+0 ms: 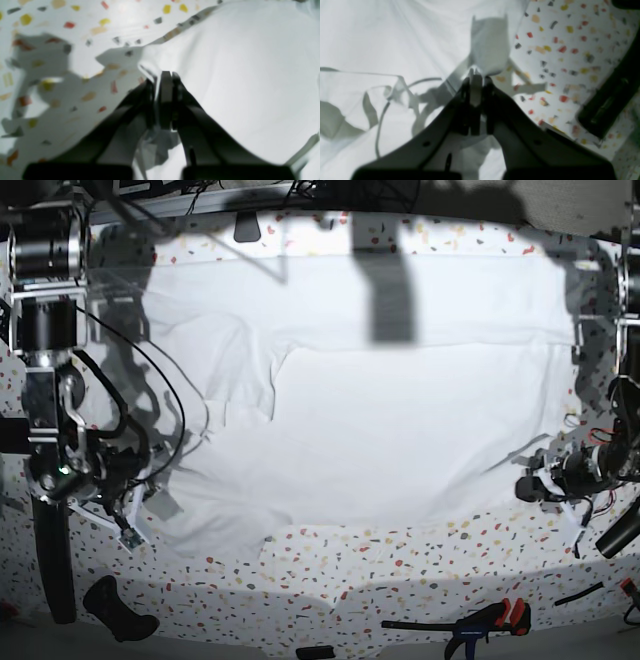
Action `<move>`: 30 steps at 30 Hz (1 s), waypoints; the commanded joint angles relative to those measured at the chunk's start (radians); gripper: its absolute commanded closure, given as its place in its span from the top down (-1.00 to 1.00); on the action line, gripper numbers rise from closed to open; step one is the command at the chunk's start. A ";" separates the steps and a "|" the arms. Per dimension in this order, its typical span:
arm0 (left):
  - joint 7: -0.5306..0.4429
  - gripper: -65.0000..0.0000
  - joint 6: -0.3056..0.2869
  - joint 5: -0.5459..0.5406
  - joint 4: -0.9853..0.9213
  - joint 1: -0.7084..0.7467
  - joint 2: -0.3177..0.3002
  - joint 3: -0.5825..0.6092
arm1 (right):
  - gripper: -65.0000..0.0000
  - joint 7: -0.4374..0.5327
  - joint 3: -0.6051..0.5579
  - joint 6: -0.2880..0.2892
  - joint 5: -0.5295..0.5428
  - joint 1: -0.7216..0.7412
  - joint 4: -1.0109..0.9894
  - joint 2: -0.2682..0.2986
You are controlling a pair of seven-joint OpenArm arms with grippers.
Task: Fold the T-shirt properly
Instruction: 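Lift the hem with both grippers and fold it toward the collar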
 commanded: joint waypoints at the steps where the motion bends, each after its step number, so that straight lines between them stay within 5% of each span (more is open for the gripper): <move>1: -0.016 -1.00 0.006 -0.014 0.060 -0.010 -0.030 -0.009 | -1.00 0.001 0.032 0.001 0.003 0.002 0.055 0.020; 16: 0.052 -1.00 0.008 -0.014 0.537 0.378 -0.043 -0.344 | -1.00 0.008 0.306 0.001 0.032 -0.380 0.430 0.021; 23: 0.062 -1.00 0.008 -0.003 0.576 0.464 -0.043 -0.374 | -1.00 0.007 0.311 0.001 0.028 -0.480 0.526 0.019; 30: 0.198 -1.00 0.008 -0.007 0.576 0.479 -0.043 -0.374 | -1.00 -0.077 0.311 0.001 0.029 -0.504 0.538 0.019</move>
